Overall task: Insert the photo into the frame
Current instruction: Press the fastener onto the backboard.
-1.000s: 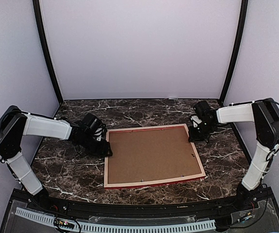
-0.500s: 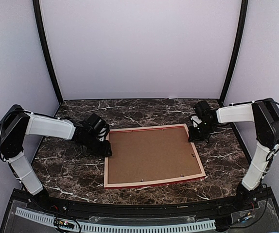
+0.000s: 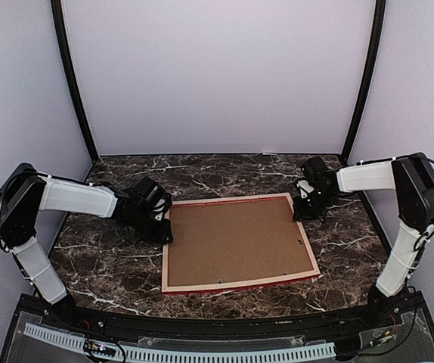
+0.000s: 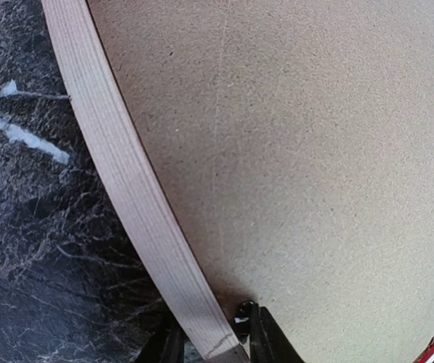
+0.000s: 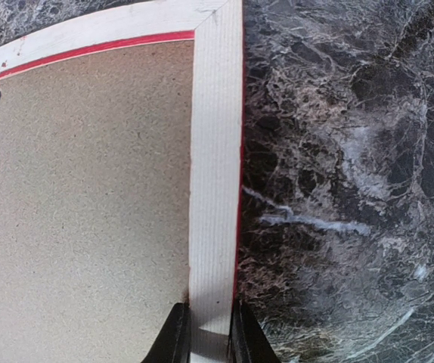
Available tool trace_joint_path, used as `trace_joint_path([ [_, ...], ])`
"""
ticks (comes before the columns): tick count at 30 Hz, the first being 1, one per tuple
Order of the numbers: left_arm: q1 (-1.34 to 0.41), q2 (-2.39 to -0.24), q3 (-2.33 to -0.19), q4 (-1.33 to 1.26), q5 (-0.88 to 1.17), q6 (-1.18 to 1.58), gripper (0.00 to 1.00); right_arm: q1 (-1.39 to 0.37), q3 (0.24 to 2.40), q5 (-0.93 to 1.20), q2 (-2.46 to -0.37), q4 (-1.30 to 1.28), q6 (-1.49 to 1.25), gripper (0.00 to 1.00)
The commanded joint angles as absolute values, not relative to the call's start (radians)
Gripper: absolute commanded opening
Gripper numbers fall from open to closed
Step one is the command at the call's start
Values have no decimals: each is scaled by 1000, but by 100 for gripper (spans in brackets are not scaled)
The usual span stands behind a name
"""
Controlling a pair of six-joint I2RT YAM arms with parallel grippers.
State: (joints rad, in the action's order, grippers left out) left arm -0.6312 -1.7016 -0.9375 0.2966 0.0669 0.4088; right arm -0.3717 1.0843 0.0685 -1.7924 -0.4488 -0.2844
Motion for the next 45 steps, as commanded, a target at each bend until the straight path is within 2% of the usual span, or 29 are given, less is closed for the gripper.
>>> trace_joint_path([
  [1,-634,-1743,-906,414,21,335,23,-374,1076,97,-1837,-465,-273,15],
  [5,-636,-1734,-911,409,12,334,24,-374,1075,100,-1840,-464,-272,15],
  [10,-636,-1708,-917,380,78,343,40,-374,1070,103,-1839,-463,-272,15],
  [14,-636,-1692,-926,369,116,351,49,-374,1067,104,-1836,-460,-273,15],
  [26,-639,-1678,-899,375,161,386,55,-374,1065,101,-1821,-456,-278,17],
  [30,-647,-1669,-884,377,172,404,51,-374,1068,97,-1820,-459,-279,19],
  [36,-651,-1675,-878,377,187,441,38,-374,1078,91,-1822,-463,-279,22],
  [45,-654,-1694,-886,357,164,544,29,-374,1075,73,-1779,-464,-292,47],
])
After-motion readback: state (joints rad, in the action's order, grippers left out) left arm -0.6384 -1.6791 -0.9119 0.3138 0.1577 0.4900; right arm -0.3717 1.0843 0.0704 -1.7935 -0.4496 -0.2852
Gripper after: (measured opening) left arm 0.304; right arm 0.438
